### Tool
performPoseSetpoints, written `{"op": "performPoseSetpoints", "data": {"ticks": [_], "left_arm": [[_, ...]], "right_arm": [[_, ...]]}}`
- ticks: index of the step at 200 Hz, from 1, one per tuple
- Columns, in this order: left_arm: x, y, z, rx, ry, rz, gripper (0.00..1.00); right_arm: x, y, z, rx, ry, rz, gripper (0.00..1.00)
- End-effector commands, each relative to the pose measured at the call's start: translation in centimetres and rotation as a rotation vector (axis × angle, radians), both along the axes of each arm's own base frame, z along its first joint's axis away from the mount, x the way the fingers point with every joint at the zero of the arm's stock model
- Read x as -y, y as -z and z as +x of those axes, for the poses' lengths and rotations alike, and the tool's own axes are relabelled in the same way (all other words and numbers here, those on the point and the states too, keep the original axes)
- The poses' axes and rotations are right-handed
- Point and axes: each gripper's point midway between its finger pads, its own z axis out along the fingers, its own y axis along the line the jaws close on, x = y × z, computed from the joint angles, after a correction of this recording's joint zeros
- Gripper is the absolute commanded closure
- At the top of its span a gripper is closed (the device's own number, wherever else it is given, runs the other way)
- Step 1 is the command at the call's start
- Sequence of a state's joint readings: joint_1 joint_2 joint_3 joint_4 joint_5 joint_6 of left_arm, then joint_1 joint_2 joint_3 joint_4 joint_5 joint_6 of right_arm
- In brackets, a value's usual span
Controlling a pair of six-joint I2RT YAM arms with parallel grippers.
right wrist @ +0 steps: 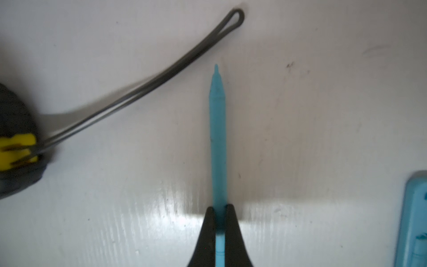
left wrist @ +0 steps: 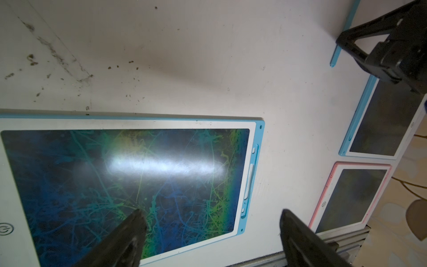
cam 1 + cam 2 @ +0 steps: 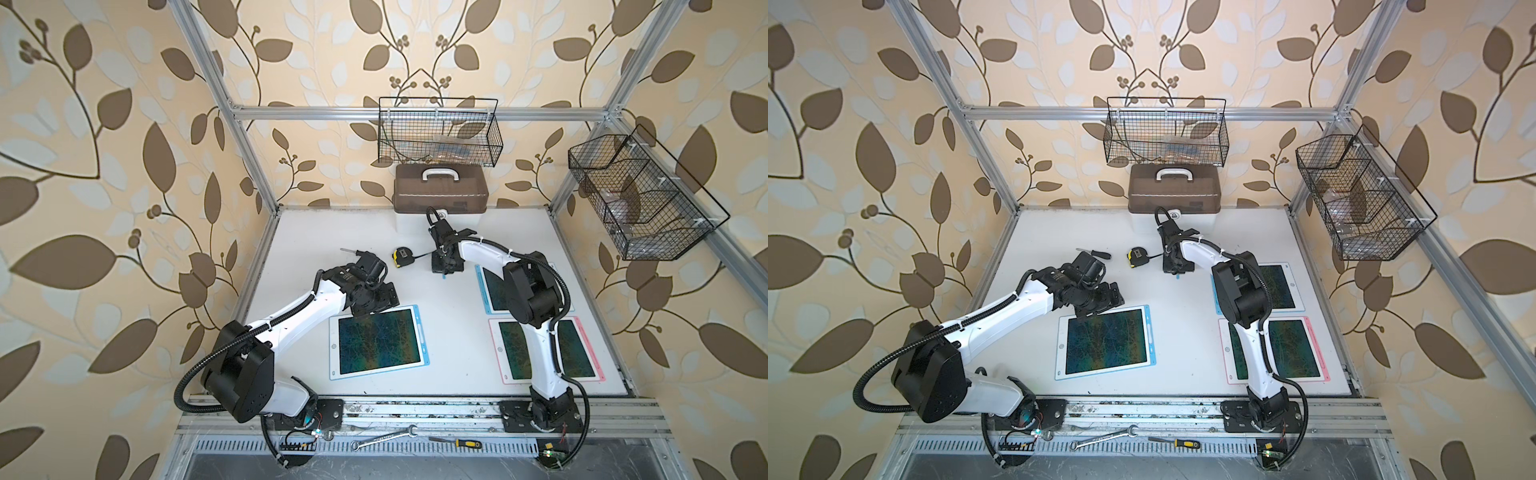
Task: Place the stylus back onto the writing tablet
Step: Pick up the stylus from the center of the board.
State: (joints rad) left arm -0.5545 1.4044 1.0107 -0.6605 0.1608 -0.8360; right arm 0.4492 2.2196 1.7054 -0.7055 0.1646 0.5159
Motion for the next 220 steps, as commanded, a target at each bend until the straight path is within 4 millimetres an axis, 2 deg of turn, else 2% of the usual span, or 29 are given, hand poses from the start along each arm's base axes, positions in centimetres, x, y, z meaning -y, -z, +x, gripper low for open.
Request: {"op": "performPoseSetpoints", "data": {"ticks": [1, 45, 86, 145, 220], "left_arm": [[0.1, -1.1, 0.2, 0.028, -0.002, -0.040, 0.09], [0.1, -1.1, 0.2, 0.036, 0.001, -0.045, 0.09], [-0.2, -0.9, -0.3, 0.039, -0.004, -0.049, 0.09], [-0.3, -0.6, -0.7, 0.039, -0.004, -0.064, 0.09], [-0.4, -0.1, -1.1, 0.041, -0.002, -0.071, 0.09]], "right_arm": [[0.4, -0.1, -1.7, -0.028, 0.002, -0.024, 0.98], [0.3, -0.1, -3.7, -0.038, -0.014, -0.035, 0.98], [-0.7, -0.5, -5.4, -0.043, -0.047, -0.041, 0.98], [-1.3, -0.4, -7.9, -0.056, -0.073, -0.062, 0.99], [-1.9, -0.4, -12.1, -0.084, -0.120, -0.089, 0.99]]}}
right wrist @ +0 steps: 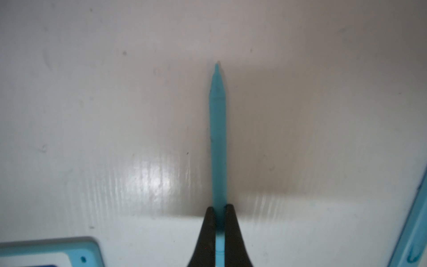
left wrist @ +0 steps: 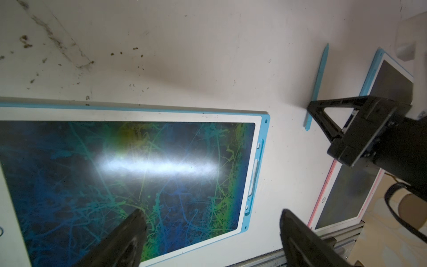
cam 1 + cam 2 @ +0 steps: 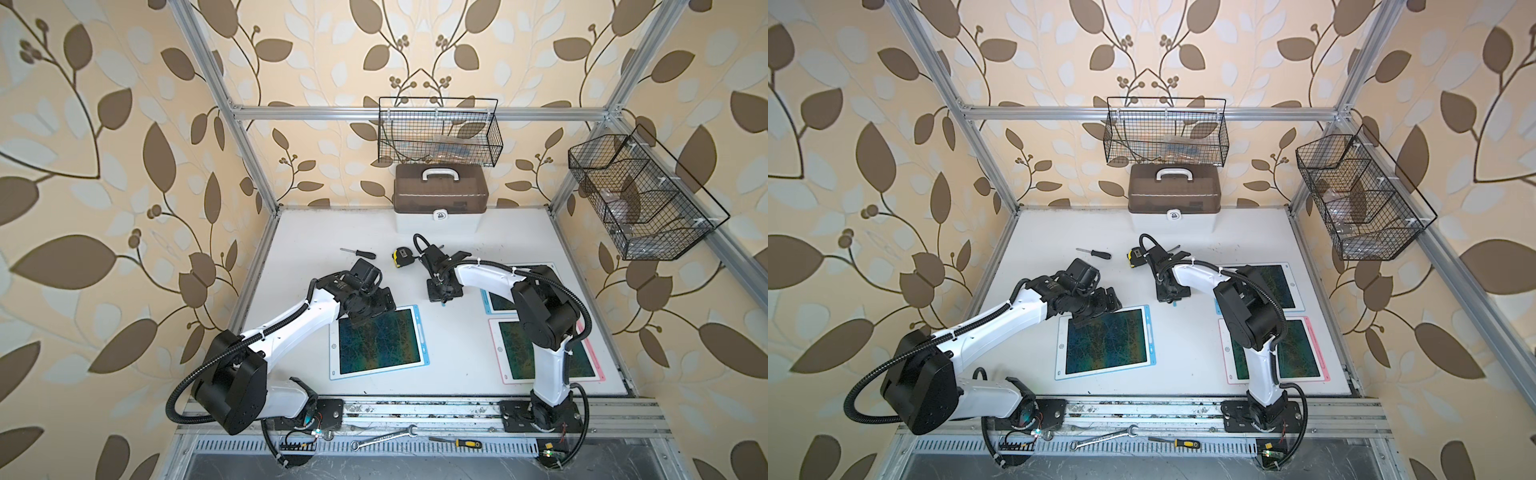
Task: Place the stylus back onto the writing tablet
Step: Pick up the stylus from the center of the board, then place the stylus at the center of the board.
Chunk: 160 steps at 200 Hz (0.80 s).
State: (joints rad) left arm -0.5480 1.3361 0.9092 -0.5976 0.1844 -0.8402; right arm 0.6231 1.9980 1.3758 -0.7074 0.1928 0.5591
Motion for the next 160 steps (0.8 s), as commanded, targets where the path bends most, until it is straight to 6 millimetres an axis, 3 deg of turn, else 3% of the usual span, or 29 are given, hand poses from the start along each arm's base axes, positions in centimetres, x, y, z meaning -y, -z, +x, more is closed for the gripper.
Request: {"op": "performPoseSetpoints", "data": {"ticks": [1, 78, 90, 160], "left_arm": [[0.1, -0.9, 0.1, 0.027, -0.002, -0.036, 0.09], [0.1, -0.5, 0.1, 0.031, 0.000, -0.037, 0.09], [0.1, -0.4, 0.1, 0.028, 0.003, -0.037, 0.09], [0.5, 0.0, 0.3, 0.017, 0.016, -0.043, 0.08]], "right_arm": [[0.3, -0.6, -1.6, -0.003, 0.005, -0.022, 0.99], [-0.1, -1.0, -5.2, -0.027, -0.035, -0.030, 0.99], [0.5, -0.3, -6.4, -0.051, -0.037, -0.045, 0.99], [1.4, -0.1, -8.8, -0.078, -0.038, -0.059, 0.99]]}}
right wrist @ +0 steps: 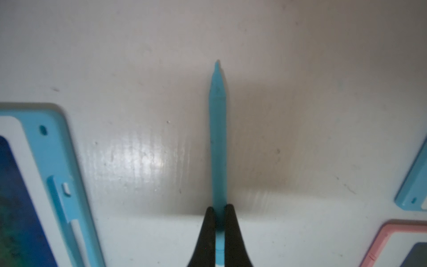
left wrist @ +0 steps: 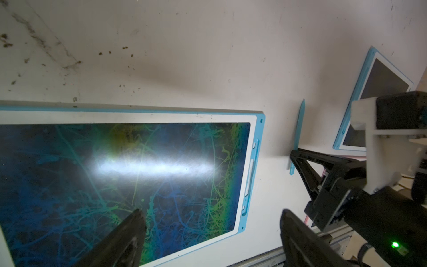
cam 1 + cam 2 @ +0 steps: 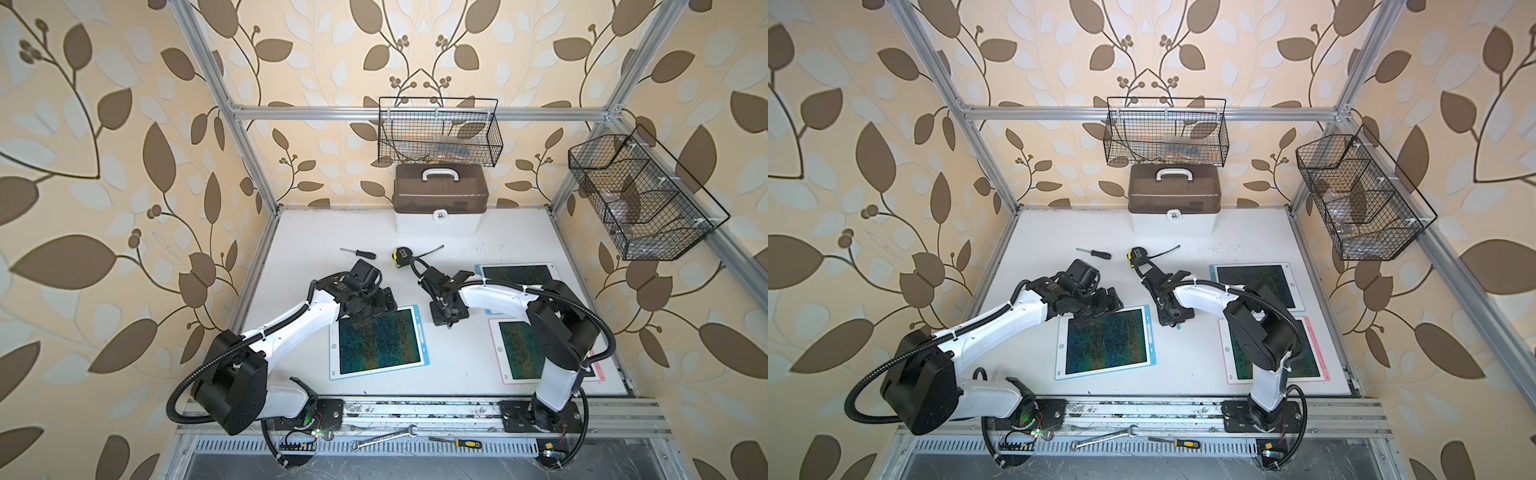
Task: Place the stylus back onto the writing tablet
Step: Place the stylus at the center of the board.
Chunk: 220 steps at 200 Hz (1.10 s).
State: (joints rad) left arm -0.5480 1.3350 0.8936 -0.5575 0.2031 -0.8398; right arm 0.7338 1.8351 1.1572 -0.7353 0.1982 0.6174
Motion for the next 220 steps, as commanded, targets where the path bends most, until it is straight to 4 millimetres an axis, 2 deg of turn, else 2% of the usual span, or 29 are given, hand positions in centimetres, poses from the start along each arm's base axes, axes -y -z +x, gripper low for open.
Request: {"op": "performPoseSetpoints", "data": {"ticks": [1, 36, 108, 133, 184, 209, 220], "left_arm": [[0.1, 0.0, 0.0, 0.003, 0.008, -0.015, 0.08], [0.2, 0.0, 0.2, 0.001, 0.017, -0.012, 0.08], [0.2, -0.2, 0.5, 0.010, 0.024, -0.003, 0.08], [0.2, -0.3, 0.5, 0.011, 0.021, -0.005, 0.08], [0.0, -0.1, 0.3, 0.005, 0.014, -0.001, 0.08], [0.1, -0.1, 0.3, 0.004, 0.013, -0.004, 0.08], [0.0, -0.1, 0.4, 0.003, 0.011, -0.002, 0.08]], "right_arm": [[0.7, -0.2, -1.4, -0.020, 0.015, -0.018, 0.99], [0.9, 0.0, -1.9, -0.029, 0.019, -0.020, 0.98], [0.5, -0.7, -1.2, -0.009, 0.004, -0.023, 0.79], [0.6, -1.1, -0.7, -0.001, 0.016, -0.014, 0.77], [0.9, -2.3, 1.9, 0.019, 0.038, 0.046, 0.74], [0.6, -2.6, 2.6, 0.018, 0.007, 0.052, 0.74], [-0.1, -3.3, 3.5, 0.029, -0.009, 0.073, 0.74]]}}
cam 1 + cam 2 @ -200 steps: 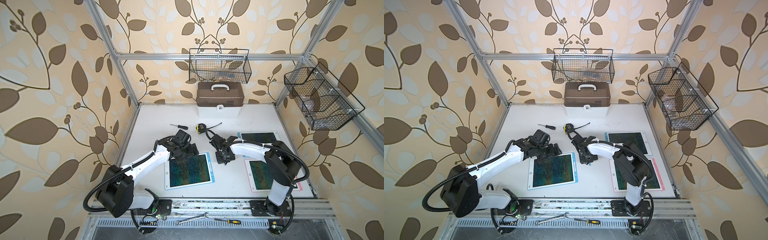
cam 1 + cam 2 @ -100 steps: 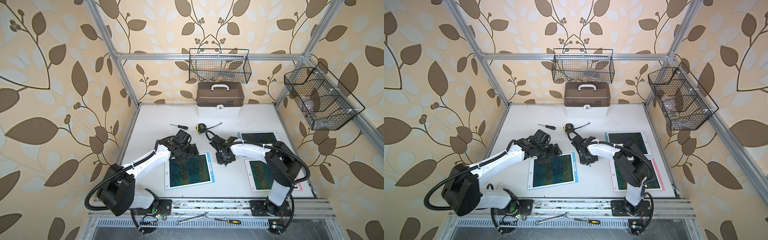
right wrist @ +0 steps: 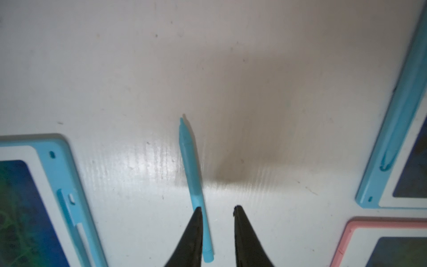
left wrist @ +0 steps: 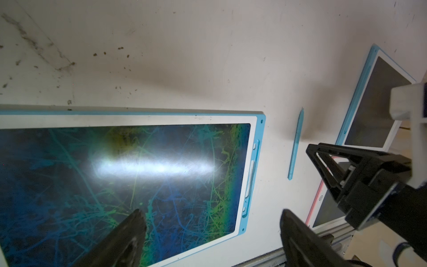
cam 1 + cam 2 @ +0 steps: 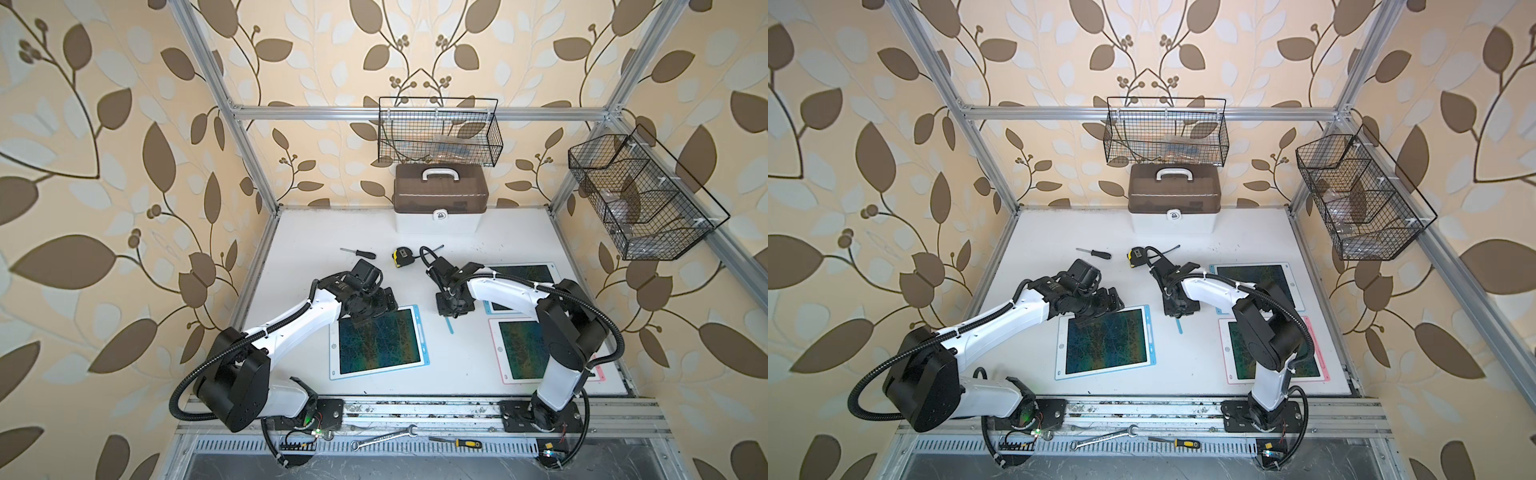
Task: Place the stylus back onto the writing tablet
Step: Place the stylus at the center of the board, then pick up the stylus from the center of the board.
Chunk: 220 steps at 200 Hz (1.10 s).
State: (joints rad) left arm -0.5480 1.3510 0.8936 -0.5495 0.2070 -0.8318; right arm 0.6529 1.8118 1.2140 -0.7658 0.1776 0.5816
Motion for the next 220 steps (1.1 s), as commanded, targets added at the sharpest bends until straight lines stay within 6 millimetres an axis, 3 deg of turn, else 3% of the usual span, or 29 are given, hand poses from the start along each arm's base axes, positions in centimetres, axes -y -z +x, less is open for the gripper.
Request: {"op": "performPoseSetpoints", "data": {"ticks": [1, 92, 220], "left_arm": [[-0.1, -0.4, 0.3, 0.008, 0.001, -0.006, 0.08], [0.0, -0.4, 0.6, 0.010, -0.015, -0.015, 0.08], [-0.3, 0.0, 0.1, 0.007, -0.023, -0.013, 0.08]], "right_arm": [[-1.3, -1.1, 1.0, 0.006, -0.054, 0.033, 0.74], [-2.2, 0.4, 1.0, -0.047, -0.107, -0.003, 0.77], [-1.6, 2.5, 0.3, -0.093, -0.127, -0.078, 0.81]]}}
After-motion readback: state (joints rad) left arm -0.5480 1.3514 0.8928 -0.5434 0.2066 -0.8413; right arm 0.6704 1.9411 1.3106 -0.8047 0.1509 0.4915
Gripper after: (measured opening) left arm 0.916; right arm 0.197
